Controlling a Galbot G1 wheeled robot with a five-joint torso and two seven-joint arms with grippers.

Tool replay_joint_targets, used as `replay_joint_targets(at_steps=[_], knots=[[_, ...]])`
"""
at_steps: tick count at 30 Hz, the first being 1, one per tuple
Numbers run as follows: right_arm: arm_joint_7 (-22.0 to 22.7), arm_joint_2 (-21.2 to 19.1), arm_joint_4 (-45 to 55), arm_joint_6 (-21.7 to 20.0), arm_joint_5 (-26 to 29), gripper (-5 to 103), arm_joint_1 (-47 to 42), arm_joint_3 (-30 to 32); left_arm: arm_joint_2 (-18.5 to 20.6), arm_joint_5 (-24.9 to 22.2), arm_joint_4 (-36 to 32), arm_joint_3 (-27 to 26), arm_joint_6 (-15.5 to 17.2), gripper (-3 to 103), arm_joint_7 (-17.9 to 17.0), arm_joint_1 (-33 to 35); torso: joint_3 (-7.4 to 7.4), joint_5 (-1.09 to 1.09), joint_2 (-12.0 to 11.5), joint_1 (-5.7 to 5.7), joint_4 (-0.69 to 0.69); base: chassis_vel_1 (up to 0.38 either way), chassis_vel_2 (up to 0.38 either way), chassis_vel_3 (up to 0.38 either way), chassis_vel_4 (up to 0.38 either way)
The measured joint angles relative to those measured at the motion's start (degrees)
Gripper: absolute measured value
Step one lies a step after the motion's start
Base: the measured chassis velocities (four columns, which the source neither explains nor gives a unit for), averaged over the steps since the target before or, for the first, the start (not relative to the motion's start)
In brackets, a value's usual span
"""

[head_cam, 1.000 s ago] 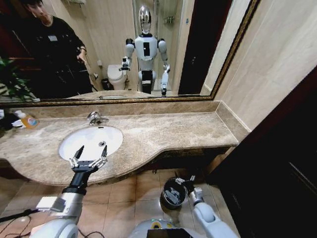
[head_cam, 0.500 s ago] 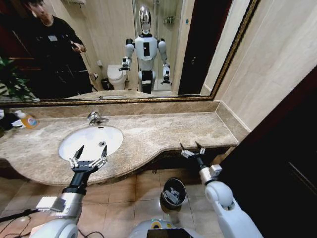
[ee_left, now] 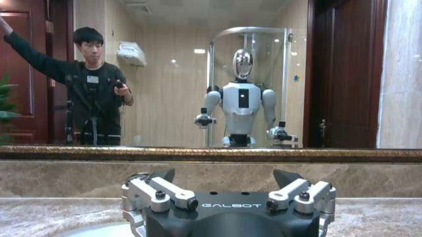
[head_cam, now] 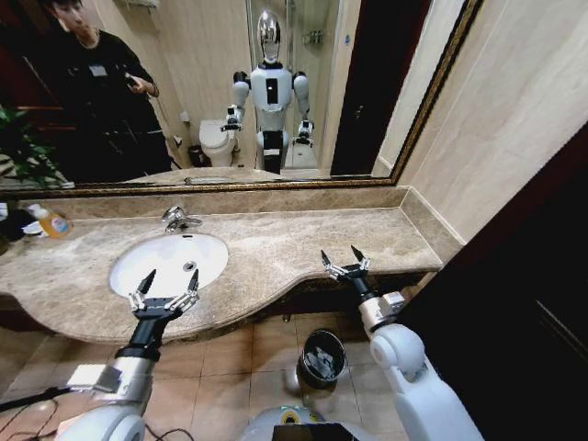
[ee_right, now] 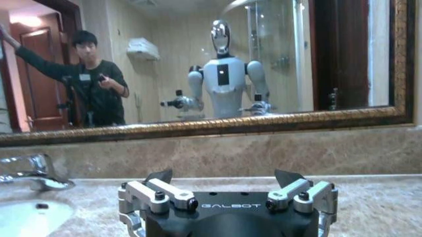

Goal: Pick up the trash from the sink and place it in the trash bin.

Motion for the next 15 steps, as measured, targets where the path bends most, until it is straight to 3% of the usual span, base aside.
replay_joint_targets(at_steps=[15], knots=[[0.4, 0.0, -0.6, 0.1, -0.4, 100, 0.0, 0.0, 0.0, 0.0, 0.0, 0.0, 0.0, 100, 0.0, 0.0, 0.00, 0.00, 0.0, 0.00, 0.00, 0.000, 0.000, 0.000, 0.000]])
